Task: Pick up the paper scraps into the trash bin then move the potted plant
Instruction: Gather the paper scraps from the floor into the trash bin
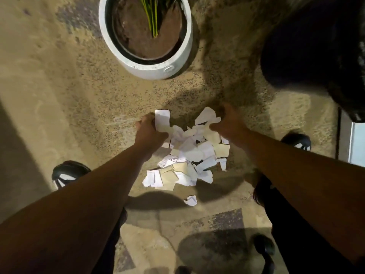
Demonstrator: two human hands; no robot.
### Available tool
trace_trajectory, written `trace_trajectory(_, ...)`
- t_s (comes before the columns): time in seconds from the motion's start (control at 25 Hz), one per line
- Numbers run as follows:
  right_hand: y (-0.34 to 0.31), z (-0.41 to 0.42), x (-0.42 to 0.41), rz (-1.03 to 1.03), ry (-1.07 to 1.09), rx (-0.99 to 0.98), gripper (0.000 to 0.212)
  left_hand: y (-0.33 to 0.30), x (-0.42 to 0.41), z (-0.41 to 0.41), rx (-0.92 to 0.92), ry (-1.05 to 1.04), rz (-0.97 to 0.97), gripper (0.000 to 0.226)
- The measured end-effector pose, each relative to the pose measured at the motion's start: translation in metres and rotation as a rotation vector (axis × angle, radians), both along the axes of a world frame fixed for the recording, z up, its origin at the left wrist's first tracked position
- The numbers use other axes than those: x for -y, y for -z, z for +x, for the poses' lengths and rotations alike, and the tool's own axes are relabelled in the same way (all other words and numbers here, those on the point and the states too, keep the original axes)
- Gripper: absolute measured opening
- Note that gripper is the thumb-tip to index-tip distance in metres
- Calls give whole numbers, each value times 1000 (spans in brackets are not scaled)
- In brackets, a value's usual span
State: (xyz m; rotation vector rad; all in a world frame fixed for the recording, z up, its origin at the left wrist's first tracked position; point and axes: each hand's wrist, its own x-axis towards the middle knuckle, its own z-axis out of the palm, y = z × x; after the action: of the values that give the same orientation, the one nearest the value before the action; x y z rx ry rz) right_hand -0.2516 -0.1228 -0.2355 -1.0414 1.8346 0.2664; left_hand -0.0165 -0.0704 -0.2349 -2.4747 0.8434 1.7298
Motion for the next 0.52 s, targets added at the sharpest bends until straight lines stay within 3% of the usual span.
trace_trajectory(0.08, 19, 0, 4, 25, -92, -39, 105, 7, -2, 0, 54, 50, -36, 69)
trace_trajectory(0.16, 24, 6, 5, 16, -244, -119, 100, 8, 0, -2, 92, 97, -94, 67)
trace_trajectory(0.32, 20, 13, -10, -69, -680, -307, 89, 15, -4, -10, 175, 184, -160, 89)
trace_trajectory(0.44, 25, 16, -23, -147, -621, -205, 73, 18, -6, -17, 202, 193, -175, 73)
trace_trajectory(0.52, 32, 20, -27, -122, -386, -96, 59, 18, -7, -16, 207, 132, -203, 63)
